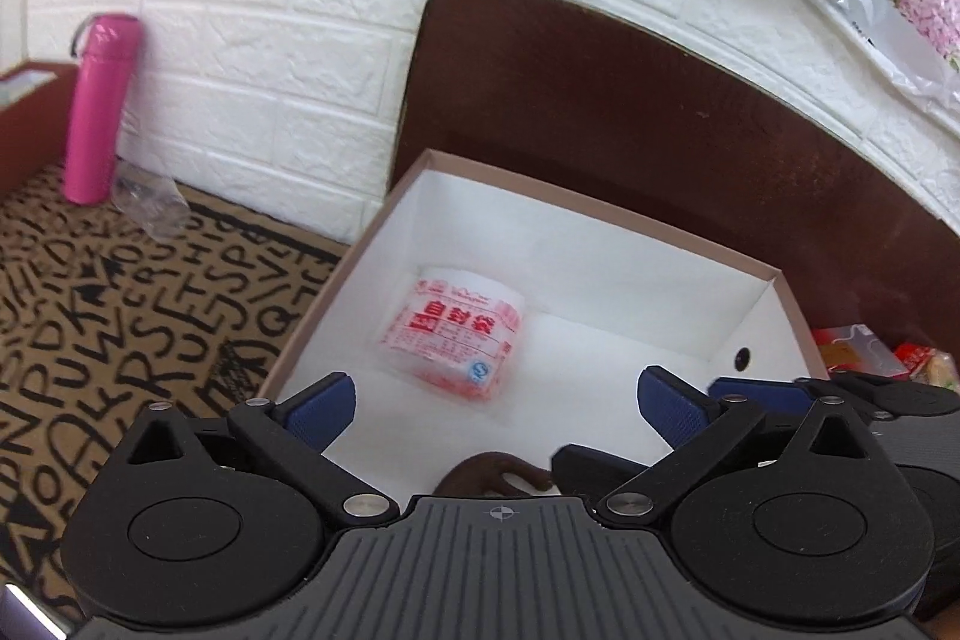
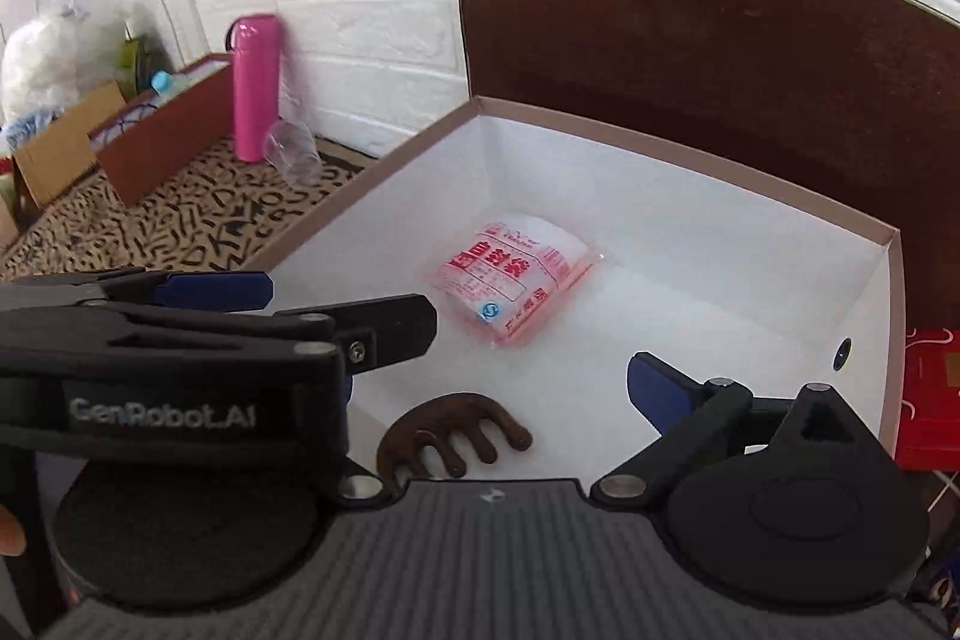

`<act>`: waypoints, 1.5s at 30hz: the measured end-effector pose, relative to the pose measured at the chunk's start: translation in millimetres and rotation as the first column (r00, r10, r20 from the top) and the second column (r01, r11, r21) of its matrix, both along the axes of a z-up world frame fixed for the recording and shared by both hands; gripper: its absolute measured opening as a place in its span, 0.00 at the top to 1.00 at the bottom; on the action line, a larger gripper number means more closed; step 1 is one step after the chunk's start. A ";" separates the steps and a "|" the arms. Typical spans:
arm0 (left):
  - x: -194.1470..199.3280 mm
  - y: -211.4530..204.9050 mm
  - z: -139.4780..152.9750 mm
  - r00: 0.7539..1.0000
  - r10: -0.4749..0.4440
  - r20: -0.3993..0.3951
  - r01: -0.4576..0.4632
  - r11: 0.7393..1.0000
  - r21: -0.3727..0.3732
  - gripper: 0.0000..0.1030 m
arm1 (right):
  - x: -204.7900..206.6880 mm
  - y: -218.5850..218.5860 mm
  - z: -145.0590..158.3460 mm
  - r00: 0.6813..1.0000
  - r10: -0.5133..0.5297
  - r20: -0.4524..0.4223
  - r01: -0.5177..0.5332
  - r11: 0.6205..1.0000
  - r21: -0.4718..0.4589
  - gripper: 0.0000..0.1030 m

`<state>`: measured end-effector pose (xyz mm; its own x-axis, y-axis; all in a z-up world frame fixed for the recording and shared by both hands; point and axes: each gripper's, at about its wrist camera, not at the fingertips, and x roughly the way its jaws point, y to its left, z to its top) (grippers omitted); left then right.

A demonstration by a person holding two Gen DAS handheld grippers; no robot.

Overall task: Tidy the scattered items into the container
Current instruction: 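Carry the brown comb into the box and open the left gripper, then withdraw the left tool from the box toward the pile, then grasp the pink-capped marker with the left gripper while the right gripper grasps the Flash Color marker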

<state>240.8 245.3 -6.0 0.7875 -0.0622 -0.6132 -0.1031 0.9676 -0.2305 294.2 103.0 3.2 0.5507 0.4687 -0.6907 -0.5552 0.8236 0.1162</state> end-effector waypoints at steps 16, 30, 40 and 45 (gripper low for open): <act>-84.0 -76.1 32.1 0.991 -0.034 0.128 0.019 0.994 0.111 0.00 | -83.1 -65.4 24.8 0.992 0.006 0.125 -0.008 1.000 0.013 0.04; -179.2 -201.6 -27.5 0.950 -0.275 0.146 0.269 0.961 0.060 0.00 | -223.4 -187.9 -23.7 0.933 -0.193 0.304 0.193 0.981 0.030 0.03; -178.9 -253.8 -113.8 0.915 -0.396 -0.076 0.400 0.915 0.049 0.01 | -265.1 -285.8 -104.8 0.854 -0.502 0.135 0.503 0.864 0.027 0.03; -160.4 -259.8 -107.0 0.919 -0.390 -0.054 0.393 0.916 0.083 0.03 | -248.5 -321.3 -99.5 0.750 -0.633 0.193 0.647 0.763 -0.013 0.05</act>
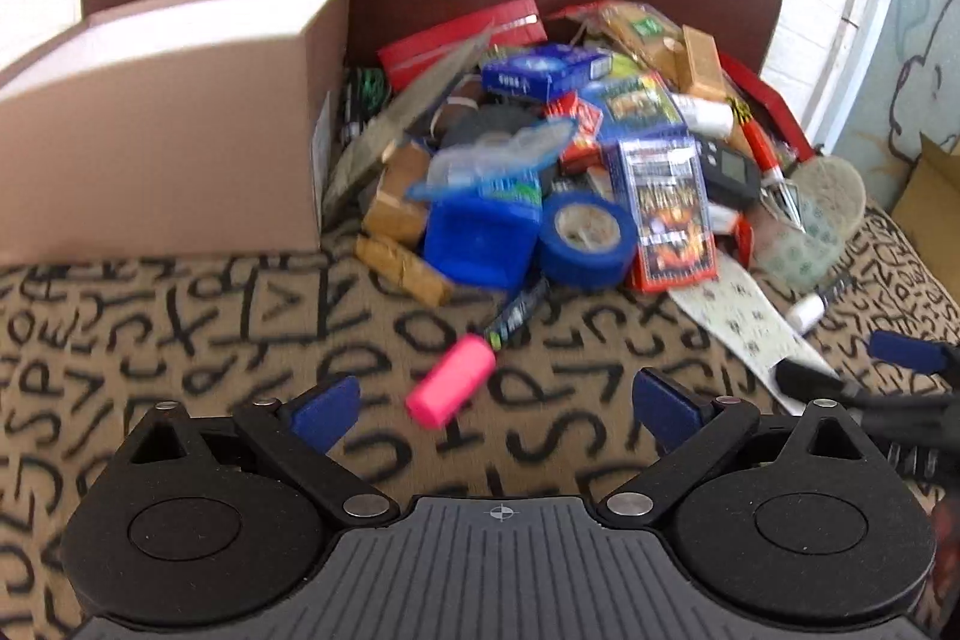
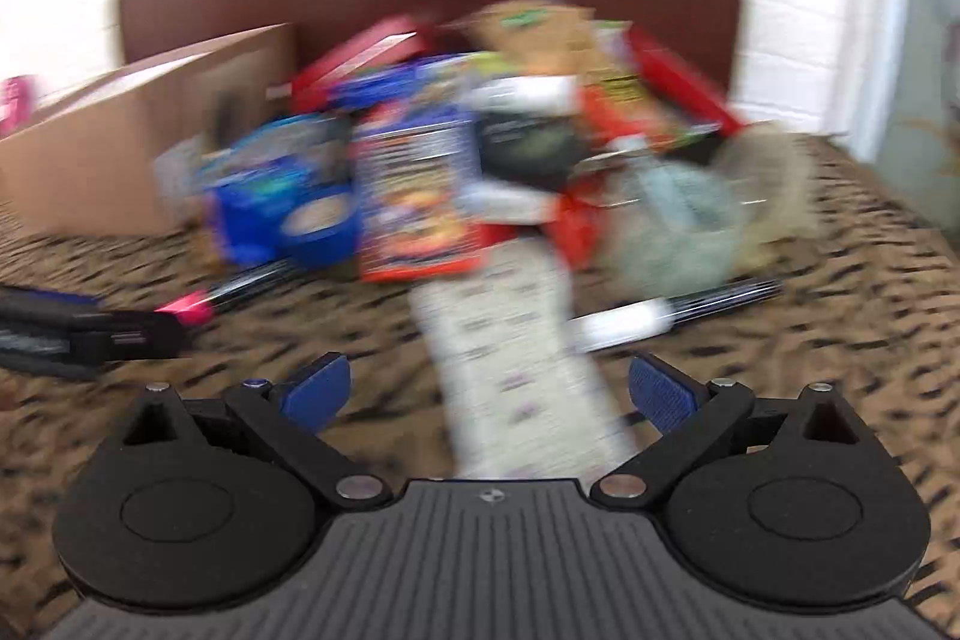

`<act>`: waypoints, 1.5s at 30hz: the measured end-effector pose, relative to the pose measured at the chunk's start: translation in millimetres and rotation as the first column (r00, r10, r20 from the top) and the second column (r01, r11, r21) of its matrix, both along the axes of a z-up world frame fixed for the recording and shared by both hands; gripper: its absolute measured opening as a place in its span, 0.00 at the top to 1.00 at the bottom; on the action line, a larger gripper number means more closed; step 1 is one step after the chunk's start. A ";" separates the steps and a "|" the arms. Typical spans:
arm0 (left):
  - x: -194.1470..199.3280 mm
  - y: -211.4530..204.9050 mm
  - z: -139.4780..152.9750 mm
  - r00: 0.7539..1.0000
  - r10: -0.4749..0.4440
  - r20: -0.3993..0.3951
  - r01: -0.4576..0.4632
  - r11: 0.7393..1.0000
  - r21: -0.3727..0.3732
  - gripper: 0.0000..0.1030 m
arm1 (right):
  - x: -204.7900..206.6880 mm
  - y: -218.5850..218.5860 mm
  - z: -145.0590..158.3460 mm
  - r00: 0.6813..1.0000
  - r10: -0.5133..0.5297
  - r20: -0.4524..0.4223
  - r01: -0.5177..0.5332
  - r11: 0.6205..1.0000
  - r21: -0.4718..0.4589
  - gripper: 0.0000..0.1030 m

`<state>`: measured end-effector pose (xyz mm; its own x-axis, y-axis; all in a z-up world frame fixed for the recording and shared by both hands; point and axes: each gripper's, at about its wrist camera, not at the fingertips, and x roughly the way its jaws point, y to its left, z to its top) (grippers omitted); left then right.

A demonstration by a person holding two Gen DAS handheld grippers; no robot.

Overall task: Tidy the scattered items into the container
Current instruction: 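Grasp the pink-capped marker with the left gripper while the right gripper grasps the Flash Color marker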

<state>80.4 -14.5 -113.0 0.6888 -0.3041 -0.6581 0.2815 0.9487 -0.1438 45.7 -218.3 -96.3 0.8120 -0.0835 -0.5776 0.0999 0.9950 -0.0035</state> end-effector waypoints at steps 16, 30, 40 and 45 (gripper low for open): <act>31.1 -5.3 -16.7 0.997 -0.008 -0.076 0.012 0.998 0.056 0.41 | 36.2 -62.7 -24.3 0.977 -0.193 -0.090 0.199 0.978 0.059 0.45; 23.1 -13.5 -14.5 0.988 -0.085 -0.128 0.077 0.995 -0.063 0.52 | 24.2 -85.2 -22.2 0.969 -0.215 -0.122 0.216 0.976 -0.005 0.51; 7.3 -0.7 -11.5 0.989 -0.083 -0.122 0.077 0.996 -0.047 0.87 | -20.7 -64.4 11.7 0.992 -0.102 -0.076 0.110 0.989 0.100 0.81; -22.4 17.8 -8.2 0.987 -0.089 -0.134 0.085 0.996 -0.032 0.86 | -37.6 -20.2 30.0 0.990 0.125 -0.063 -0.115 0.983 0.146 0.80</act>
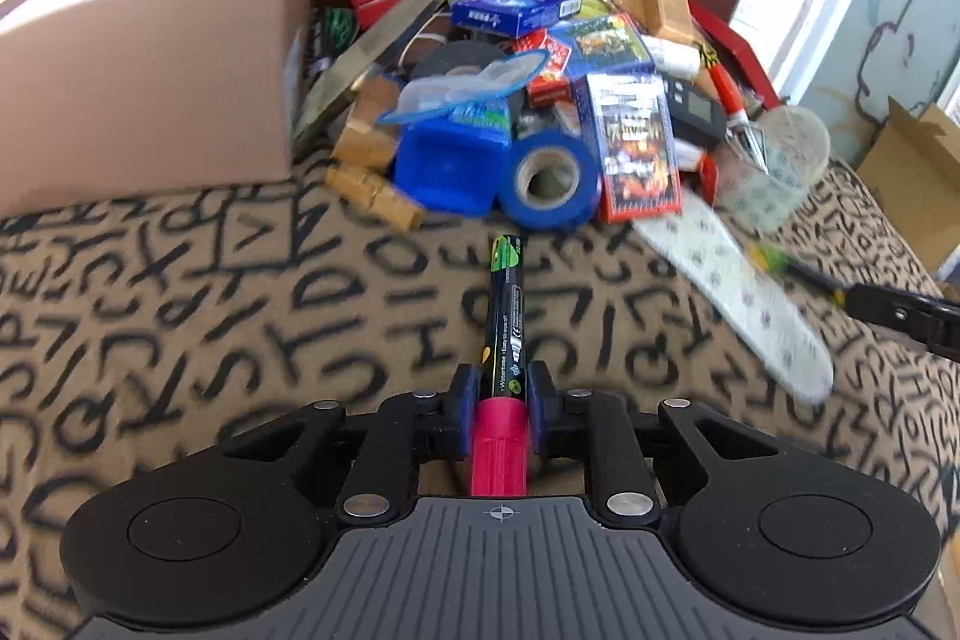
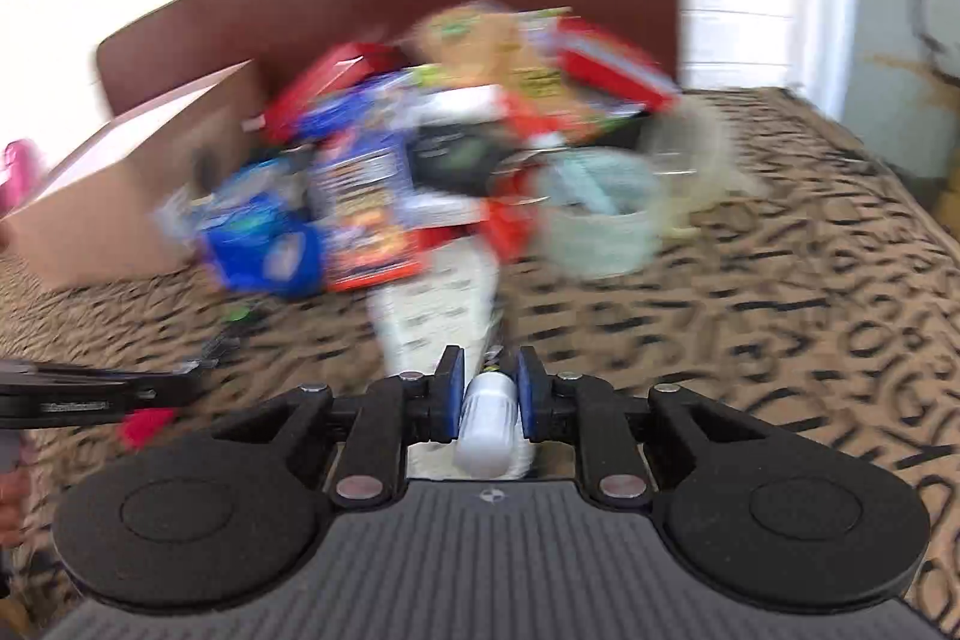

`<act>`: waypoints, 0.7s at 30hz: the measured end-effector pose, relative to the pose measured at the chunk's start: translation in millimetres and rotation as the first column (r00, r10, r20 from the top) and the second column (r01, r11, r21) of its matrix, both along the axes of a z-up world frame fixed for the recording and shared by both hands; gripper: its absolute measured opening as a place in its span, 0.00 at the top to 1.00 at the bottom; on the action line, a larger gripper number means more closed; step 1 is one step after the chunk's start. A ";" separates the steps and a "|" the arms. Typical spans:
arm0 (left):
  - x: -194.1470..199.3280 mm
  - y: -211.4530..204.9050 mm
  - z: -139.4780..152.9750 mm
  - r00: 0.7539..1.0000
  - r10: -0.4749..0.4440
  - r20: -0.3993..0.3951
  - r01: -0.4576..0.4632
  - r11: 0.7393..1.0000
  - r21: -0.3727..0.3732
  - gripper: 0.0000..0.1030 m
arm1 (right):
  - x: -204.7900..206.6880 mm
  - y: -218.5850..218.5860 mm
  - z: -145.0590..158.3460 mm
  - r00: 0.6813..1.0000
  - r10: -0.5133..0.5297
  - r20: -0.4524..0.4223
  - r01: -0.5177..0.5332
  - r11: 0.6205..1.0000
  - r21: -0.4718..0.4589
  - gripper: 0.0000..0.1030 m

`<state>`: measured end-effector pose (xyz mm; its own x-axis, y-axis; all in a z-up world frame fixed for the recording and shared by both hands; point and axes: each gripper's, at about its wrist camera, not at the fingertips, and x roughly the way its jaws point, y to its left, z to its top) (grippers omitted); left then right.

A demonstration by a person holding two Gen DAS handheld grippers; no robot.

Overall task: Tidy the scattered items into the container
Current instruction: 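Grasp the pink-capped marker with the left gripper while the right gripper grasps the Flash Color marker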

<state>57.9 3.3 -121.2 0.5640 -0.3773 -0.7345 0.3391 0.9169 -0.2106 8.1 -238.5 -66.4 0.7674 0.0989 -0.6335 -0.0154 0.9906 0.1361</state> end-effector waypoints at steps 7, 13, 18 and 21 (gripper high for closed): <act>-25.5 21.5 -2.0 0.999 0.036 -0.037 -0.037 0.999 -0.021 0.63 | 14.9 45.7 -28.9 0.980 0.157 -0.122 -0.152 0.987 0.053 0.80; -16.0 6.2 -3.8 1.000 0.012 0.000 -0.012 1.000 0.008 0.44 | 20.0 57.7 -28.5 0.980 0.160 -0.115 -0.164 0.986 -0.025 0.75; -8.9 -5.4 -8.1 1.000 -0.005 0.022 0.004 0.999 0.052 0.65 | 29.9 65.5 -31.0 0.976 0.182 -0.121 -0.190 0.980 -0.057 0.75; -7.5 -3.1 -7.9 1.000 -0.009 0.014 0.008 0.998 0.063 0.86 | 33.6 71.2 -35.8 0.968 0.206 -0.141 -0.216 0.974 -0.063 0.80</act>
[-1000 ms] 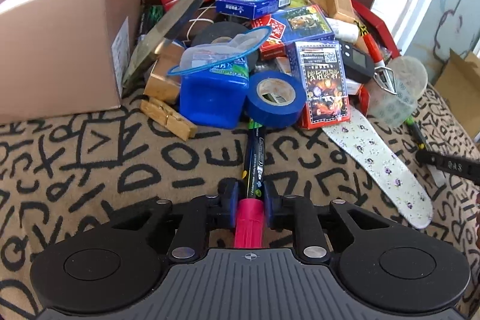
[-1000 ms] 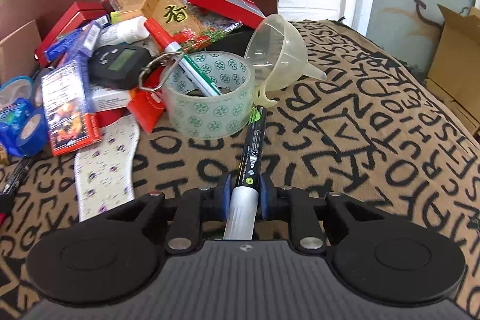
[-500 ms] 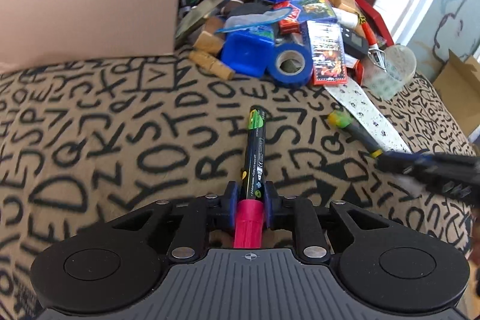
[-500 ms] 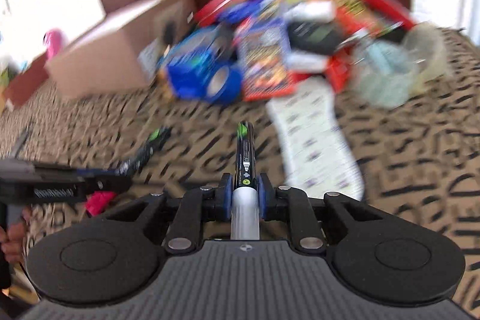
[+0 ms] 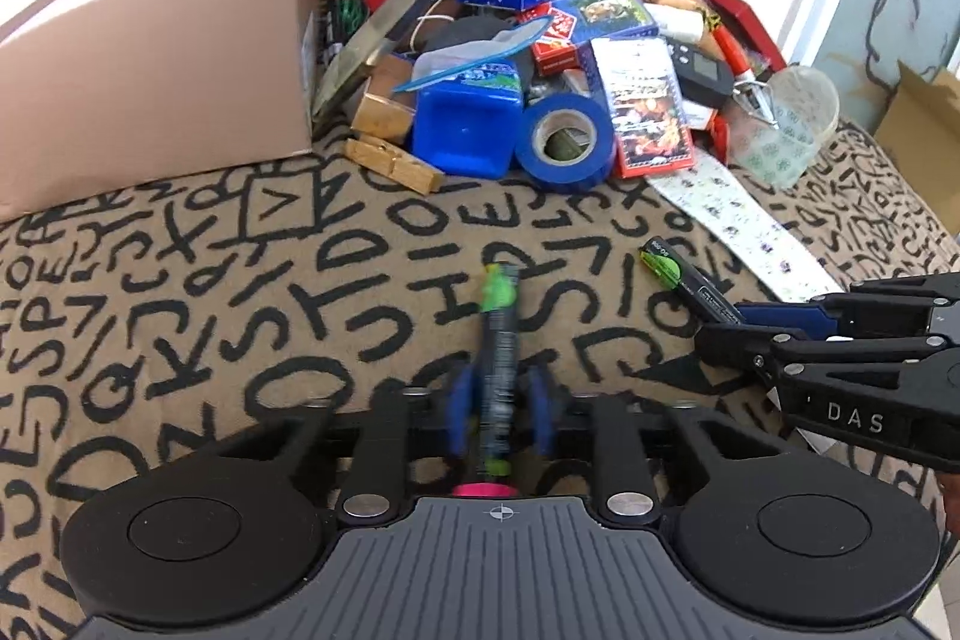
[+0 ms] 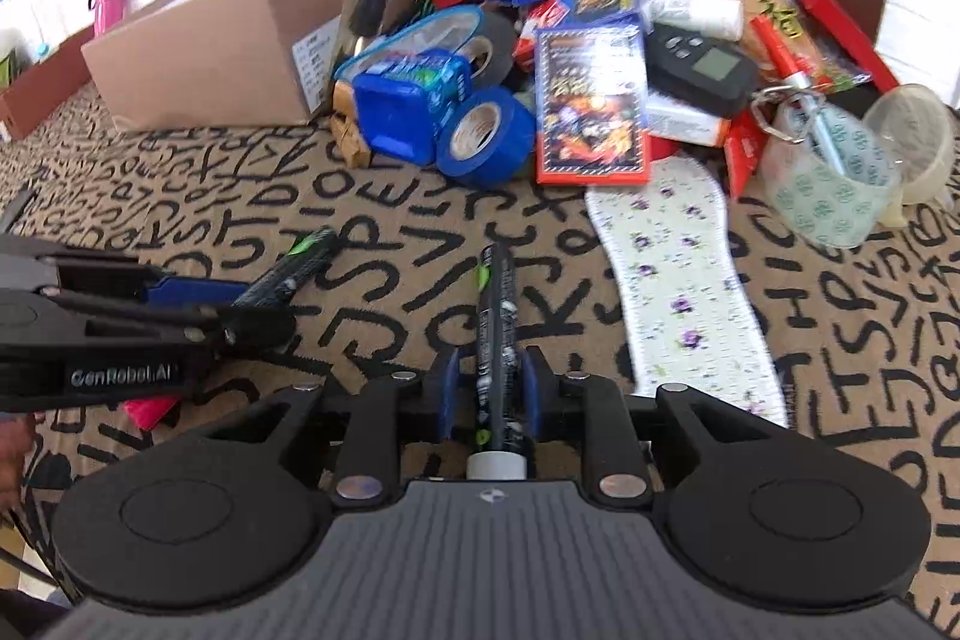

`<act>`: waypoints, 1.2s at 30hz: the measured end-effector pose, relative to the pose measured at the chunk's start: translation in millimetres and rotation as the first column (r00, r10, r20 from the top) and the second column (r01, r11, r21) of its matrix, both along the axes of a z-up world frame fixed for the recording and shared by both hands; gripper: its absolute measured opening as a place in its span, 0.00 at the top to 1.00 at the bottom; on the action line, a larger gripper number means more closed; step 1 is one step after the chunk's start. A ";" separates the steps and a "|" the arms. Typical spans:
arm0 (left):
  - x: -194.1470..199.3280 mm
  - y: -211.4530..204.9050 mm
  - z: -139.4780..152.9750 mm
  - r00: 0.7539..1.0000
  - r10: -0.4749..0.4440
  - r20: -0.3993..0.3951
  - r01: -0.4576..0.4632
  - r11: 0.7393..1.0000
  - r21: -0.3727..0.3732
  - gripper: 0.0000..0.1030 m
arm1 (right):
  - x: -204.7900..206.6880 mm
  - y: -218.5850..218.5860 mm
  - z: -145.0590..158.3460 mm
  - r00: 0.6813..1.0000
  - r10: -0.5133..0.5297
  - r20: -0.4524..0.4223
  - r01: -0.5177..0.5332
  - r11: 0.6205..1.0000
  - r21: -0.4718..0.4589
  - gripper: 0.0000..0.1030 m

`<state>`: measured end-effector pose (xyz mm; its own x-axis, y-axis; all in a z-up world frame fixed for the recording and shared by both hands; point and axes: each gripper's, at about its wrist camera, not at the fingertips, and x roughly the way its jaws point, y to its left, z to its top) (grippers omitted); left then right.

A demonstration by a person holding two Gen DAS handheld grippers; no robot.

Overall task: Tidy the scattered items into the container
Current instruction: 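Grasp the pink-capped marker with the left gripper while the right gripper grasps the Flash Color marker, then carry both markers into the box and open both grippers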

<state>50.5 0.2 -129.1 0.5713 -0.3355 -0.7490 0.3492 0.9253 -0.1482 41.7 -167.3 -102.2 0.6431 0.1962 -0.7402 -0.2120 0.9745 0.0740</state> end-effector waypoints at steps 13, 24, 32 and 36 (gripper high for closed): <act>2.3 -1.3 -1.7 1.000 -0.008 -0.018 0.008 1.000 -0.021 0.69 | 7.7 18.5 -1.6 0.996 0.087 -0.024 -0.086 0.996 0.022 0.78; -3.6 -3.7 -4.5 0.999 -0.039 -0.001 0.039 0.999 0.008 0.68 | 6.3 21.8 -3.2 0.996 0.092 -0.023 -0.092 0.996 -0.015 0.82; -5.4 5.1 -3.4 1.000 -0.017 -0.010 0.016 0.999 -0.046 0.89 | 8.4 17.6 0.8 0.994 0.101 -0.045 -0.097 0.992 0.083 0.83; -10.3 14.2 1.7 1.000 0.000 -0.021 -0.002 0.996 -0.086 0.89 | 5.9 22.6 6.2 0.989 0.135 -0.058 -0.124 0.978 0.168 0.83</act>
<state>40.2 14.4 -127.4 0.5562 -0.3990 -0.7290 0.3443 0.9090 -0.2347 47.6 -144.7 -96.0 0.5529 0.3968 -0.7327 -0.3246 0.9124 0.2492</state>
